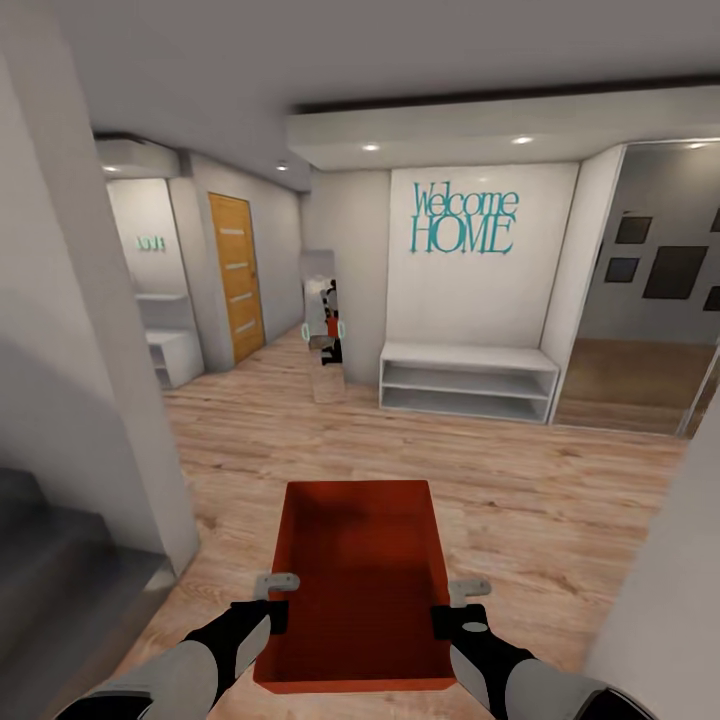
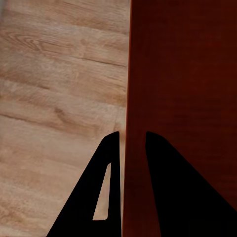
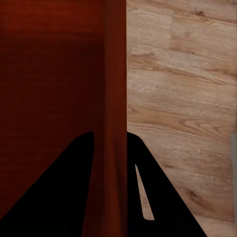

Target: Move the two storage containers from the living room to the garage. In the garage, place one container on the floor and stack the other container on top of it (either order is fine).

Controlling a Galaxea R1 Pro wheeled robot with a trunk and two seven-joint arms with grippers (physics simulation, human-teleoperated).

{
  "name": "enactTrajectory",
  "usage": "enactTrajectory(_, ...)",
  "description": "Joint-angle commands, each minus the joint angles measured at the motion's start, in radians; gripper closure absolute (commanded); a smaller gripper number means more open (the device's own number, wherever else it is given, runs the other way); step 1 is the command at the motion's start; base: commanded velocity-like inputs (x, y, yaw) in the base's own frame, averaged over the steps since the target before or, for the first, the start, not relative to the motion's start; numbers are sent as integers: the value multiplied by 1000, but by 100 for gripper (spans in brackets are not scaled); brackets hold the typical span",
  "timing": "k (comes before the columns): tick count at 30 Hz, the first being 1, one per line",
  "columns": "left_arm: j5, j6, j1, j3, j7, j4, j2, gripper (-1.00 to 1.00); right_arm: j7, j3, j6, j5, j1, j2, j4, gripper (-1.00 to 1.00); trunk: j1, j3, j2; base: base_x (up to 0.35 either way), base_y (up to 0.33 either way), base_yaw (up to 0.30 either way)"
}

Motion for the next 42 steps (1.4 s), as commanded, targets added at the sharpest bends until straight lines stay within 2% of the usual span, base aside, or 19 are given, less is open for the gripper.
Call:
enactTrajectory(1, -19, 7, -1, -2, 26, -4, 5, 100, -5, 2, -6, -18, -1, -15, 6, 100, 1, -2, -2, 324, 0, 0)
enactTrajectory(42, -19, 7, -1, -2, 27, -4, 5, 100, -5, 2, -6, -18, -1, -15, 6, 100, 1, -2, -2, 324, 0, 0)
